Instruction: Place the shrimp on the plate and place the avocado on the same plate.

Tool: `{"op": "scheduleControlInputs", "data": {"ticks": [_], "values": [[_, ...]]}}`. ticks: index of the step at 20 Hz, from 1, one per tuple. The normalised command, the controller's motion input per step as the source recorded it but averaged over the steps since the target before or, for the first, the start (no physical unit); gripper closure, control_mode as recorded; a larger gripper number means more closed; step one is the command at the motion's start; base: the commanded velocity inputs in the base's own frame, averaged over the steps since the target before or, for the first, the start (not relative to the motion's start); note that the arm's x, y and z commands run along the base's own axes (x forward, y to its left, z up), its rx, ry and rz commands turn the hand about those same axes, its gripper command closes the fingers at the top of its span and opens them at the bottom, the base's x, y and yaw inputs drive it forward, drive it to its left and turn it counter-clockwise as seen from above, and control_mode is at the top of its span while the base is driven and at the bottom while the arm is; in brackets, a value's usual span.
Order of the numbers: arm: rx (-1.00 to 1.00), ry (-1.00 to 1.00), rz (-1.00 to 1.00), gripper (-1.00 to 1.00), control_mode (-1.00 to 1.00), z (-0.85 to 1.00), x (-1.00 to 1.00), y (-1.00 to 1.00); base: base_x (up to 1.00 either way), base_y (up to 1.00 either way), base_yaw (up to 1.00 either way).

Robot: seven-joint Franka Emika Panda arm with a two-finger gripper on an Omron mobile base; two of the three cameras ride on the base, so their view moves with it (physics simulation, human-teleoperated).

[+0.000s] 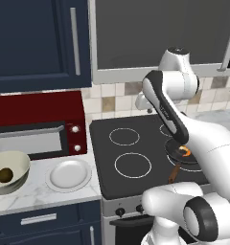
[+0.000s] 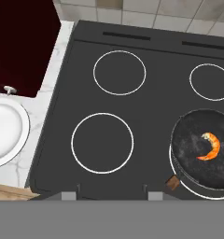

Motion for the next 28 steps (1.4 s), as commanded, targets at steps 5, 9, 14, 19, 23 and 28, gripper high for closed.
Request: {"op": "scheduleControlInputs", "data": {"ticks": [5, 9, 14, 19, 23, 28], "values": [[0.0, -0.01, 0.0, -1.0, -1.0, -0.05, -0.01, -0.28, 0.0, 0.0, 0.0], [0.0, 0.0, 0.0, -1.0, -1.0, -0.07, 0.0, -0.61, 0.0, 0.0, 0.0], [0.0, 0.0, 0.0, -1.0, -1.0, -0.34, -0.03, -0.65, 0.0, 0.0, 0.0], [0.0, 0.0, 0.0, -1.0, -1.0, -0.41, -0.04, -0.48, 0.0, 0.0, 0.0], [0.0, 0.0, 0.0, -1.0, -1.0, -0.45, 0.0, -0.39, 0.0, 0.0, 0.0], [0.0, 0.0, 0.0, -1.0, -1.0, -0.4, 0.0, -0.31, 0.0, 0.0, 0.0]]}}
